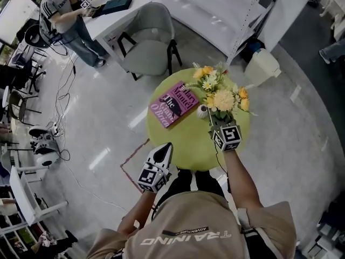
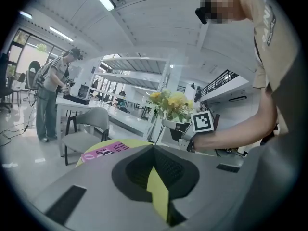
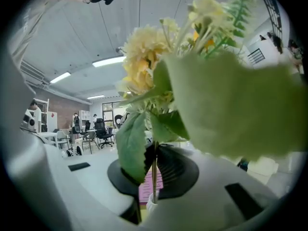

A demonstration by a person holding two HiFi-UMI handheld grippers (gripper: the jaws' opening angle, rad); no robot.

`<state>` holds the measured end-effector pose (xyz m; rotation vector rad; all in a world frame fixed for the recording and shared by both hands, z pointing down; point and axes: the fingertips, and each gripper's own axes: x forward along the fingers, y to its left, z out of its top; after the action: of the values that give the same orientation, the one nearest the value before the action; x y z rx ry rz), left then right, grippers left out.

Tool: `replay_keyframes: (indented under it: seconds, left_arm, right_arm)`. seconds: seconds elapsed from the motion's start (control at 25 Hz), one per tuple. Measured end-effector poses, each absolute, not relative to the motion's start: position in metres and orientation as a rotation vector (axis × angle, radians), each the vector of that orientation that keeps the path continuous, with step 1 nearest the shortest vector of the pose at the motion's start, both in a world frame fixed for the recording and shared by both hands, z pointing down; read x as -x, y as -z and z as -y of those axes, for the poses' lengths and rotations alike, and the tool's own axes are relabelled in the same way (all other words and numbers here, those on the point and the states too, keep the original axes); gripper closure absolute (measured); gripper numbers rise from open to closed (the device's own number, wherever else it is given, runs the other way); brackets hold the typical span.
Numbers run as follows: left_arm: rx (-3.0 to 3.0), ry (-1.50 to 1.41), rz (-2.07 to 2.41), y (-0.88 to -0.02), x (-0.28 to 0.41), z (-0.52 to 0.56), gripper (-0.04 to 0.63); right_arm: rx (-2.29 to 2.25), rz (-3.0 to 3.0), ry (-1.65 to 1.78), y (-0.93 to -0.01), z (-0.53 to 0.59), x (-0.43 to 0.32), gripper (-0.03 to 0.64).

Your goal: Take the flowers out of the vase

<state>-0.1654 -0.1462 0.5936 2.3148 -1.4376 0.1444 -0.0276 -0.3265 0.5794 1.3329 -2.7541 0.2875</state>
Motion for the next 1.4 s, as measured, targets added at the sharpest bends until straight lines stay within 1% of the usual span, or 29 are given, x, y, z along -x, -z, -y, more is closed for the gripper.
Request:
replay_keyframes:
  seconds: [0.36,0.6,0.76,1.16,1.4]
  left_arm:
    - [-2.336,-0.123,1.447,-0.584,0.160,0.136,0.586]
    - [-2.352,-0.109,1.444,-0.578,0.151,0.130,0.586]
    - [-2.368,-0.110,1.432,-0.573,0.142,0.126,0.586]
    - [-2.344,-0.144,1.395,-0.583,0.132,0.119,0.586]
    - [-2.320,-0.164,1.389,-0.592,0.130,0.123,0.586]
  right_arm:
    - [-1.327,2.826,-0.200,-0.518,0.306,0.017,0.592]
    - [-1.309,2.824,-0.237,-0.508,0.283,0.000,0.592]
    - [-1.307,2.785,-0.406,-0.531,0.261,-0.014,0.592]
    - [-1.323,2.617,-0.978,-0.630,0.204,-0.044,0.592]
    - [-1.202,2.461,-1.313,-0.692,0.194,-0.043,0.592]
